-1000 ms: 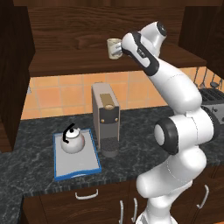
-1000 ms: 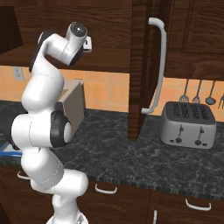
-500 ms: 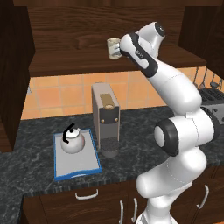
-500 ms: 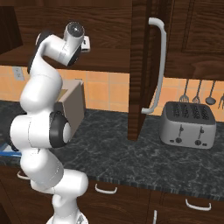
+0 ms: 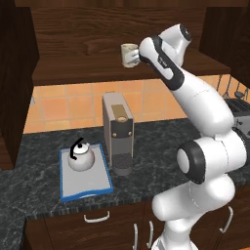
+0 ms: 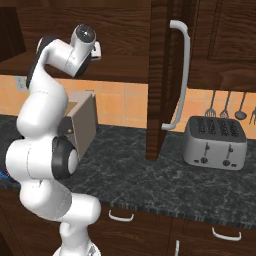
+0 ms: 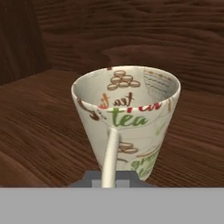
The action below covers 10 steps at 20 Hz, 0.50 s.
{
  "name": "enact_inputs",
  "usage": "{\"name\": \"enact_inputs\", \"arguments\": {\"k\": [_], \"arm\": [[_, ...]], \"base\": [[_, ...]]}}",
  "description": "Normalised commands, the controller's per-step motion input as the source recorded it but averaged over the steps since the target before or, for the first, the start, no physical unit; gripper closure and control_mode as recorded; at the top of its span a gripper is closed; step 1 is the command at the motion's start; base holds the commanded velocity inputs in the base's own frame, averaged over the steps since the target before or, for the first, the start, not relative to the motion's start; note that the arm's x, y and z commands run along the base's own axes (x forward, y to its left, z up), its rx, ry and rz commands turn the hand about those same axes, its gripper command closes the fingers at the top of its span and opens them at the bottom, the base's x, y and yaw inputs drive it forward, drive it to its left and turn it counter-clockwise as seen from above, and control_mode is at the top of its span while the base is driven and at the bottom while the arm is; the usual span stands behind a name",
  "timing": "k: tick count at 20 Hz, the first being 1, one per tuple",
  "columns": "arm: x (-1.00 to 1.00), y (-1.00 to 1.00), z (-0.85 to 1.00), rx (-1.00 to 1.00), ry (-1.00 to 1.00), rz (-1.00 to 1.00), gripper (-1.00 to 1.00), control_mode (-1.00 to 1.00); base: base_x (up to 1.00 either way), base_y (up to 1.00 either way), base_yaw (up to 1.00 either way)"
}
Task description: Pick the kettle from the counter and place it on the tray. Then pick the mug from the cabinet and place it on the tray. Then close the cabinet doors.
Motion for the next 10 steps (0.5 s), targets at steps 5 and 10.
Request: {"name": "enact_inputs", "arguments": {"k": [5, 10], "arm": [[-0.98, -0.02, 0.0, 0.0, 0.0, 0.11, 1.0, -1.0], [-1.0, -0.03, 0.0, 0.01, -0.02, 0.15, 1.0, -1.0]], "base": [[0.0, 0.0, 0.0], [0.0, 0.0, 0.0]]}}
